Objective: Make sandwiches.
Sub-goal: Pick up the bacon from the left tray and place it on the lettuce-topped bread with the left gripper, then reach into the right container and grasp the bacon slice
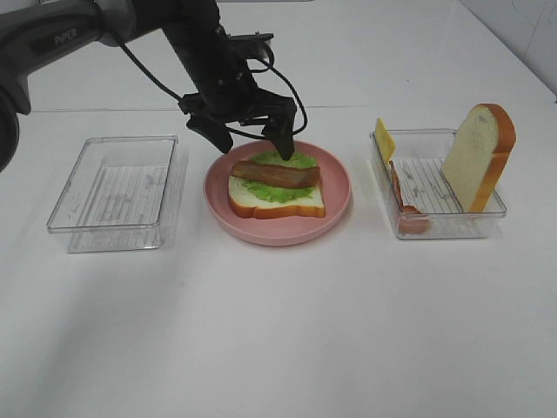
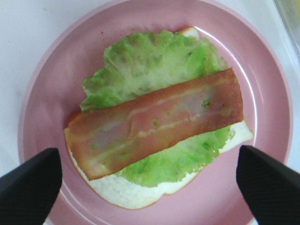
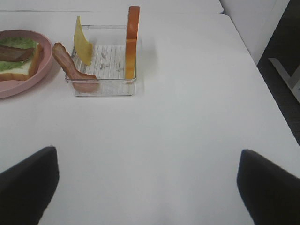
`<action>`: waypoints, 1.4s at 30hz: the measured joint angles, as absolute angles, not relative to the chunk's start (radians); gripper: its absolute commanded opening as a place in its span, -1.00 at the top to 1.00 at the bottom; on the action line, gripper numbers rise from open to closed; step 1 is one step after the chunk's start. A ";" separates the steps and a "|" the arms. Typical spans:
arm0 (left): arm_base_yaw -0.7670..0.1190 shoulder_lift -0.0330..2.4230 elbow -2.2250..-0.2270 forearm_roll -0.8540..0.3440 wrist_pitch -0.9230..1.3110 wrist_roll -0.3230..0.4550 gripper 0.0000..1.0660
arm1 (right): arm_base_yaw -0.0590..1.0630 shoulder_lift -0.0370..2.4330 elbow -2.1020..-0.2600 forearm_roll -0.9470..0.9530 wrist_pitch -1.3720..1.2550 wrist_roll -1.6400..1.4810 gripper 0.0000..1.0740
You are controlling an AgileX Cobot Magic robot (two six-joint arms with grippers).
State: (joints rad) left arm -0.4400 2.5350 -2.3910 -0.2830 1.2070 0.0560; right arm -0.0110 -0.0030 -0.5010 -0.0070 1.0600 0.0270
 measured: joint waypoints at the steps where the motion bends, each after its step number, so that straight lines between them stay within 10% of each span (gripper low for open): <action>1: -0.440 2.535 -2.391 -0.283 1.207 0.056 -0.91 | -0.011 -0.003 -0.501 -0.007 1.060 0.027 -0.80; 16: -0.376 2.296 -2.391 -0.098 1.213 0.011 -0.91 | -0.011 -0.003 -0.501 -0.007 1.060 0.027 -0.80; 28: -0.001 2.195 -2.344 -0.113 1.213 0.029 -0.89 | -0.011 -0.003 -0.501 -0.007 1.060 0.027 -0.80; 42: 0.017 1.634 -1.639 -0.075 1.206 0.091 -0.89 | -0.011 -0.003 -0.501 -0.007 1.060 0.027 -0.80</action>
State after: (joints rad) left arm 0.0170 1.6340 -1.6390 -0.0750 1.2060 0.0910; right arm -0.0110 -0.0030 -0.5010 -0.0070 1.0600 0.0270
